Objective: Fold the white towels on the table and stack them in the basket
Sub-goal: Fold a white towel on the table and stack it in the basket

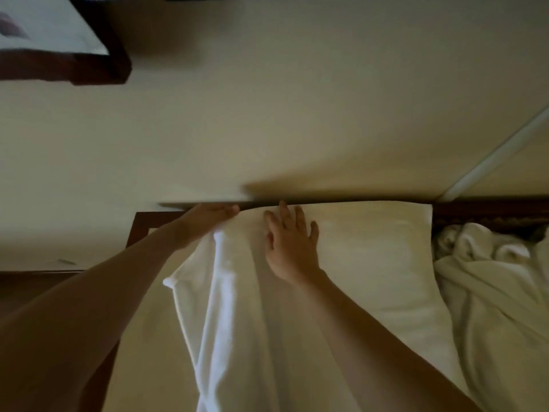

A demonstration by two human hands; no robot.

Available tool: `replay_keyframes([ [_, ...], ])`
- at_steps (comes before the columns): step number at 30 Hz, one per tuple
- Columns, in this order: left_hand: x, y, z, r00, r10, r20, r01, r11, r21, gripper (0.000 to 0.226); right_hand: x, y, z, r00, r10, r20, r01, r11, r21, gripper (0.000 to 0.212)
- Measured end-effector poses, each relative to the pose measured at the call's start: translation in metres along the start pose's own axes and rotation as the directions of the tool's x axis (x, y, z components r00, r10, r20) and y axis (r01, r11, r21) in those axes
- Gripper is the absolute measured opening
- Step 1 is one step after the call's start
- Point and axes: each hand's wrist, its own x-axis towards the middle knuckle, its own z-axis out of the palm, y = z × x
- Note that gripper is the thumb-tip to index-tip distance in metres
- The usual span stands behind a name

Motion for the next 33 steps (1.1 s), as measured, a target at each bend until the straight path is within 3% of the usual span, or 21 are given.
replay_keyframes([
  [2,-0.010,-0.005,-0.010,0.999,-0.033,0.026,0.030,0.993,0.111,0.061,0.006,-0.022,0.018,0.997,0.042,0.067,-0.039,0.999,-0.034,0.058],
  [4,-0.022,-0.019,-0.024,0.998,-0.061,0.019,0.052,0.949,0.310,0.054,0.007,-0.027,0.032,0.996,0.085,0.022,-0.083,0.993,-0.081,0.060],
  [7,-0.049,-0.042,-0.044,0.994,-0.093,0.055,0.063,0.915,0.399,0.021,0.008,-0.027,0.037,0.993,0.115,-0.025,-0.117,0.983,-0.141,0.065],
  [9,-0.064,-0.055,-0.060,0.990,-0.123,0.068,0.081,0.894,0.442,0.017,0.008,-0.031,0.037,0.990,0.137,-0.022,-0.139,0.978,-0.158,0.069],
  [12,-0.079,-0.059,-0.078,0.978,-0.189,0.084,0.153,0.935,0.321,0.020,0.008,-0.034,0.034,0.986,0.165,-0.035,-0.169,0.972,-0.164,0.063],
  [16,-0.070,-0.046,-0.092,0.944,-0.319,0.086,0.317,0.948,0.037,0.024,0.007,-0.038,0.032,0.985,0.171,-0.031,-0.174,0.970,-0.168,0.063],
  [21,-0.039,-0.031,-0.124,0.904,-0.427,0.033,0.427,0.904,-0.022,0.027,0.005,-0.038,0.031,0.986,0.163,-0.040,-0.167,0.971,-0.173,0.061],
  [24,-0.040,-0.029,-0.133,0.831,-0.530,0.168,0.554,0.813,-0.176,0.041,0.005,-0.038,0.031,0.984,0.174,-0.040,-0.178,0.966,-0.189,0.062],
  [27,-0.043,-0.034,-0.149,0.794,-0.539,0.282,0.601,0.765,-0.230,0.038,0.006,-0.038,0.032,0.983,0.181,-0.043,-0.185,0.963,-0.194,0.062],
  [30,-0.040,-0.035,-0.152,0.777,-0.608,0.161,0.629,0.755,-0.185,0.010,0.007,-0.038,0.033,0.982,0.184,-0.037,-0.188,0.960,-0.207,0.062],
  [33,-0.019,-0.037,-0.144,0.784,-0.601,-0.154,0.581,0.799,-0.158,0.012,0.007,-0.038,0.032,0.983,0.183,-0.033,-0.185,0.959,-0.215,0.063],
])
